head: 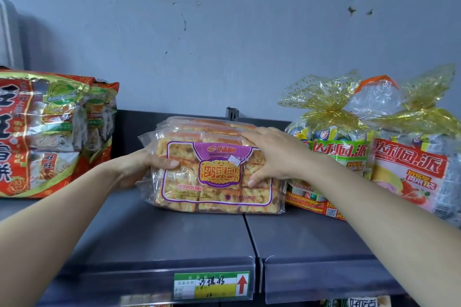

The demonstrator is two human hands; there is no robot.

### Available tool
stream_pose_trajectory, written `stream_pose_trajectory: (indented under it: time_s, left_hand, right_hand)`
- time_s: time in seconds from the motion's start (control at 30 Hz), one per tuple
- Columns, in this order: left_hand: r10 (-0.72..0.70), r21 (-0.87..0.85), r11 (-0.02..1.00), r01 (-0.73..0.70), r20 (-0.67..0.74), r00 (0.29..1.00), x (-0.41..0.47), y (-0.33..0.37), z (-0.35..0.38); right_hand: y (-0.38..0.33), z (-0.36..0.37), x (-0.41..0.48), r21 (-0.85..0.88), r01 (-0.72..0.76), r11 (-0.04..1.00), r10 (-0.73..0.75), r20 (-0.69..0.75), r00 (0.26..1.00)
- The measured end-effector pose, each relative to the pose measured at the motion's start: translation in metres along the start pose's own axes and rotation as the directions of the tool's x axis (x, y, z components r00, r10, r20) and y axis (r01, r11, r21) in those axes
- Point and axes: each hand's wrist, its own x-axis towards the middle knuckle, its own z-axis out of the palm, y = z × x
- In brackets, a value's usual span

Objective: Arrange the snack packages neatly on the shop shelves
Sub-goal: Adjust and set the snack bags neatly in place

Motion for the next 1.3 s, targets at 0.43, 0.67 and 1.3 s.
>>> stream_pose_trajectory:
  time_s: [0.43, 0.67, 1.3]
  left_hand:
    - [0.074, -0.04, 0.996, -0.083, -0.173, 0.982, 0.001, 0.014, -0.007]
    - [0.468, 0.529, 0.83, -0.177, -0.488, 0.737, 0.0, 0.063, 0.042]
    - [0.347, 0.722, 0.692, -0.013, -0.317, 0.883, 0.081, 0.105, 0.282]
  right_hand:
    - [-0.002, 0.002, -0.002, -0.117, -0.015, 0.993, 0.008, -0.061, 0.998]
    - [0.026, 0.004, -0.036, -0.174, -0.023, 0.985, -0.041, -0.356, 0.934]
    - [0.236, -0.003, -0.187, 0.213, -0.4, 0.892, 0.45, -0.318, 0.834]
